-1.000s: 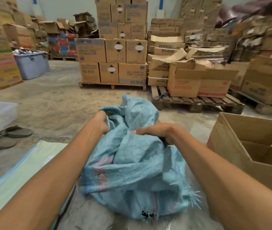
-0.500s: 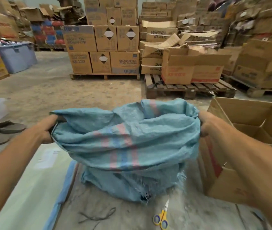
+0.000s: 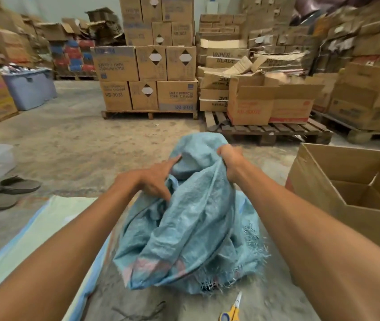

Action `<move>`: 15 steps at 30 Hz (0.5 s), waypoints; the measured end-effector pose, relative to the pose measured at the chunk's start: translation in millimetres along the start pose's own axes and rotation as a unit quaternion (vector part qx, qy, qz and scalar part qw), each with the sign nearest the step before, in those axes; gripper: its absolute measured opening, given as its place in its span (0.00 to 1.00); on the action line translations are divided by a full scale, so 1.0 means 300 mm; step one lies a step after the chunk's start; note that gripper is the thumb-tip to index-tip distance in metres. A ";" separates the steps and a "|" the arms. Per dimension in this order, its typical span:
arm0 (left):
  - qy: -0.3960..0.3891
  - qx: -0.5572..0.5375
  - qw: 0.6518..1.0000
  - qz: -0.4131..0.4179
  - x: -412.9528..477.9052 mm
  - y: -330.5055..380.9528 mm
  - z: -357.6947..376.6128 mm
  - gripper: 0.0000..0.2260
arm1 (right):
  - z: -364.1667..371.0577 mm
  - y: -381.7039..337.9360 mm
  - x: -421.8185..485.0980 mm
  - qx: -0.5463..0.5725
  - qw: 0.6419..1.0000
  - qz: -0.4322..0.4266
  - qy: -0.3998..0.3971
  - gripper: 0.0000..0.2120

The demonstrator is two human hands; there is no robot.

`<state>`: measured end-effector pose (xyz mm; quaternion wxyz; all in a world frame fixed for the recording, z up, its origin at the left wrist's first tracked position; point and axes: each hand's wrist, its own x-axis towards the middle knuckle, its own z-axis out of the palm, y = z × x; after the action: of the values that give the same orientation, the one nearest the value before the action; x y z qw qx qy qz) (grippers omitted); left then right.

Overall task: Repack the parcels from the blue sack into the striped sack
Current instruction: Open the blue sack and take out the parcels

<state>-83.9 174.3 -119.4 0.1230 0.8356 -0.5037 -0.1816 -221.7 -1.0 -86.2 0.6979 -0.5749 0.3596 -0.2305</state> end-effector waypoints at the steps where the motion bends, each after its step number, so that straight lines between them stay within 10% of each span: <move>1: 0.006 -0.080 0.997 0.011 0.015 0.007 0.009 0.60 | -0.007 -0.006 0.004 0.008 0.999 0.023 -0.021 0.07; 4: 0.124 -0.236 0.964 -0.018 0.043 0.013 0.044 0.31 | -0.037 -0.004 0.032 0.019 0.990 0.083 -0.109 0.10; 7: 0.269 -0.271 0.921 -0.074 0.102 -0.034 0.081 0.06 | -0.049 0.011 0.054 -0.051 0.996 0.071 -0.022 0.06; 11: 0.348 -0.366 0.841 -0.193 0.161 -0.126 0.091 0.06 | -0.087 0.053 0.040 -0.325 0.898 -0.197 0.219 0.21; 13: 0.357 -0.446 0.786 -0.235 0.179 -0.142 0.077 0.06 | -0.093 0.055 -0.009 -0.390 0.820 -0.345 0.237 0.12; 15: 0.325 -0.545 0.737 -0.234 0.184 -0.131 0.049 0.09 | -0.074 0.046 -0.040 -0.405 0.822 -0.359 0.177 0.21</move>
<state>-35.1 143.1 -157.9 0.6672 0.7254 -0.0367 -0.1651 -247.7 -3.0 -98.5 0.1951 -0.8433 0.3063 -0.3962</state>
